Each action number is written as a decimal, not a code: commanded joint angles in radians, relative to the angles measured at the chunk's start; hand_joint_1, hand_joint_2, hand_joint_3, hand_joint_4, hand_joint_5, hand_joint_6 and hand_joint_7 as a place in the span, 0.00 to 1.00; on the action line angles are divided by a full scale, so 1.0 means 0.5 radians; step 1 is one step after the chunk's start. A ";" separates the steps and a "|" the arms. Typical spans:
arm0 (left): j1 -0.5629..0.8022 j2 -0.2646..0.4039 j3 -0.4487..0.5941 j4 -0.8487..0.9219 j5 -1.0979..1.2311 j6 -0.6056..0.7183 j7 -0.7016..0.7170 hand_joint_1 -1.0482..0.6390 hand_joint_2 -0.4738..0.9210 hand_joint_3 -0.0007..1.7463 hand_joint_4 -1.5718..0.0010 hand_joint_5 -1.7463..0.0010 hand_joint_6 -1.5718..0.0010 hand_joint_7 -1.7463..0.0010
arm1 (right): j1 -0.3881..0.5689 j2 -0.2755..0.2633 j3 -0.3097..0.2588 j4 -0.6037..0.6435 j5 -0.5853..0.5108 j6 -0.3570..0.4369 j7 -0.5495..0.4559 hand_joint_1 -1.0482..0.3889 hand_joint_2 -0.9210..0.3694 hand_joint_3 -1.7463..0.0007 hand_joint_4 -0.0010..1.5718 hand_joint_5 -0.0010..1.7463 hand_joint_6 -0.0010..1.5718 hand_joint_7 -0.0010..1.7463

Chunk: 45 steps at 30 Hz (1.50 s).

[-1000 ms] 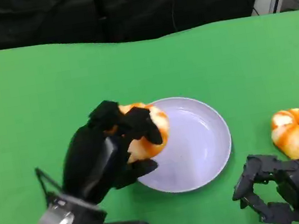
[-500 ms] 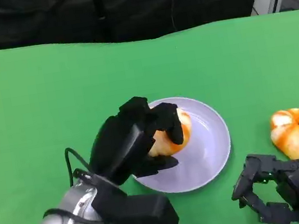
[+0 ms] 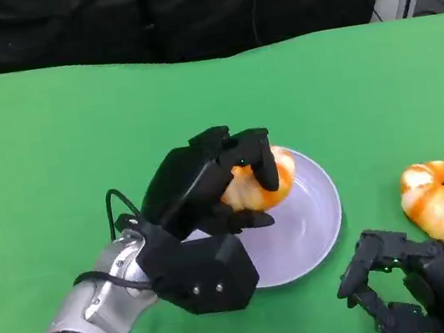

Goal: Grasp the bread from the table and place it into the plate.

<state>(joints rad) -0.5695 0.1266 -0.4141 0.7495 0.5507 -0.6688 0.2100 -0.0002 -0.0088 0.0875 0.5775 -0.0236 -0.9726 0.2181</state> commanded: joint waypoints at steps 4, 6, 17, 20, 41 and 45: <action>-0.015 0.026 0.021 0.068 -0.026 -0.031 -0.042 0.58 0.92 0.00 0.68 0.00 0.67 0.06 | -0.001 -0.028 -0.007 0.012 0.001 -0.028 -0.013 0.56 0.19 0.53 0.51 0.88 0.50 0.76; -0.023 0.013 0.013 0.103 -0.027 -0.028 -0.053 0.58 0.93 0.00 0.68 0.00 0.67 0.06 | -0.003 -0.033 -0.009 0.018 0.000 -0.028 -0.012 0.56 0.19 0.53 0.52 0.88 0.50 0.75; -0.056 0.007 -0.008 0.200 -0.005 -0.052 -0.040 0.58 0.93 0.00 0.69 0.00 0.69 0.05 | -0.006 -0.036 -0.005 0.024 0.015 -0.029 -0.001 0.55 0.18 0.54 0.51 0.88 0.51 0.74; -0.058 0.007 -0.008 0.209 -0.004 -0.059 -0.037 0.58 0.93 0.00 0.70 0.00 0.69 0.06 | -0.006 -0.037 -0.004 0.024 0.015 -0.030 0.000 0.56 0.18 0.54 0.51 0.88 0.51 0.74; -0.032 -0.023 0.061 0.272 -0.230 -0.134 -0.293 0.44 0.99 0.01 0.46 0.79 0.45 0.92 | -0.014 -0.023 -0.006 0.044 0.021 -0.054 0.003 0.57 0.18 0.54 0.50 0.88 0.51 0.73; -0.022 -0.048 0.100 0.257 -0.334 -0.102 -0.418 0.32 1.00 0.10 0.44 0.97 0.52 1.00 | -0.013 -0.028 -0.008 0.042 -0.003 -0.052 -0.012 0.55 0.18 0.55 0.50 0.89 0.51 0.74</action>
<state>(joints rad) -0.5890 0.1015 -0.3835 0.8780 0.4162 -0.7265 0.0351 -0.0020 -0.0120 0.0901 0.5955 -0.0228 -0.9873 0.2219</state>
